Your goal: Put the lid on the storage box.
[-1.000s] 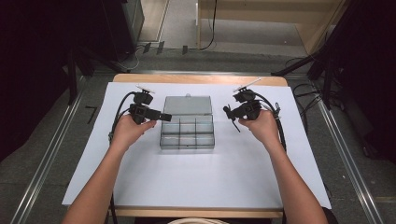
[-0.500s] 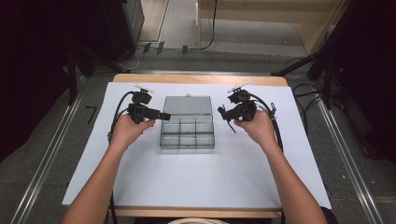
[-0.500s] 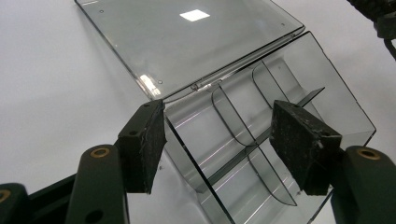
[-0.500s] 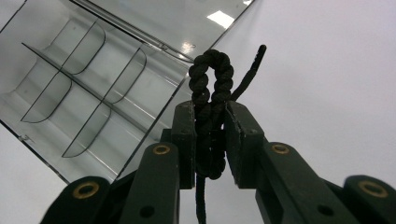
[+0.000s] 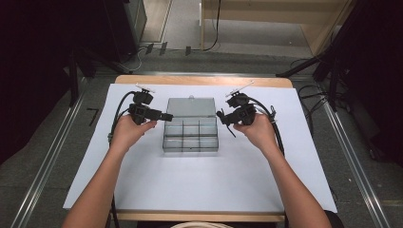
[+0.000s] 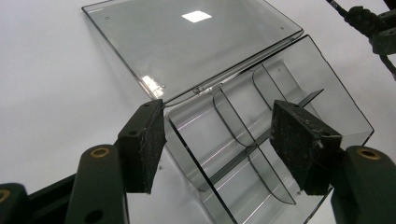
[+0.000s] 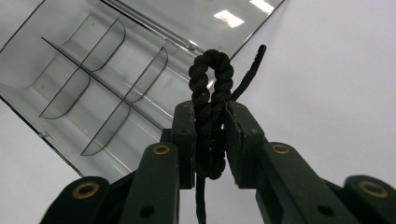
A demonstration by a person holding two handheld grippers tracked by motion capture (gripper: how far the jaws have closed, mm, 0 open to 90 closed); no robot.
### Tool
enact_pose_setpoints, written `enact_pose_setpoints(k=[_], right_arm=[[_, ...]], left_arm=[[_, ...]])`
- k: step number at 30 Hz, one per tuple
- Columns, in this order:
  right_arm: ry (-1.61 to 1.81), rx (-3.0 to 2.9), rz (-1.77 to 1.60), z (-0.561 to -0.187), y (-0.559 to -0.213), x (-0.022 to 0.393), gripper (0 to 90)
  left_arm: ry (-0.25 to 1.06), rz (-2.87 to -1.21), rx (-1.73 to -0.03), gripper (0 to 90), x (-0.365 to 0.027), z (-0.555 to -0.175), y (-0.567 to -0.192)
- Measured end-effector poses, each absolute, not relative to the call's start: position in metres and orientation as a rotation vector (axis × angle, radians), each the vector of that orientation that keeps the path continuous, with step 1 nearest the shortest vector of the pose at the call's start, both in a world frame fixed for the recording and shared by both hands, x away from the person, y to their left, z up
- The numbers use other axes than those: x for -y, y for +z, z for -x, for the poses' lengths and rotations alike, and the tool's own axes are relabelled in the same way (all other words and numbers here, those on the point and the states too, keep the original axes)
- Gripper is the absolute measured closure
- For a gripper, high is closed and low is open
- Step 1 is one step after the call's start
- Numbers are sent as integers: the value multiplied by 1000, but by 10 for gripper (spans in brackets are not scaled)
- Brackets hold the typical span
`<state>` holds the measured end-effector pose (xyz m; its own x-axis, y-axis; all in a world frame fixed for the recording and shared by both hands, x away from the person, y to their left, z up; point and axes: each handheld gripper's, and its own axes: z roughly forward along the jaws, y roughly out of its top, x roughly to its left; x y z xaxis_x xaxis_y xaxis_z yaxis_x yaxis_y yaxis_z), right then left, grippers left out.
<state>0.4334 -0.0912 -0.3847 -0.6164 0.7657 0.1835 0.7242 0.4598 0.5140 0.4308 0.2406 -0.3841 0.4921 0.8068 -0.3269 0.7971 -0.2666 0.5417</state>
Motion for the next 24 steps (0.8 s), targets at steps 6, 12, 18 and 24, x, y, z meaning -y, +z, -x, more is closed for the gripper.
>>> enact_pose_setpoints(k=[6,12,18,24], right_arm=[[869,-2637,-1333,-430,-386,84,763],[867,-2651,-1310,-428,-388,78,763],[862,-2668,-1290,-426,-390,71,763],[853,-2684,-1273,-424,-395,64,763]], left_arm=[[2,-2094,-1318,366,-242,-432,-386],[14,-2092,-1321,366,-244,-432,-385],[17,-2086,-1320,366,-245,-432,-384],[18,-2093,-1315,366,-244,-432,-384]])
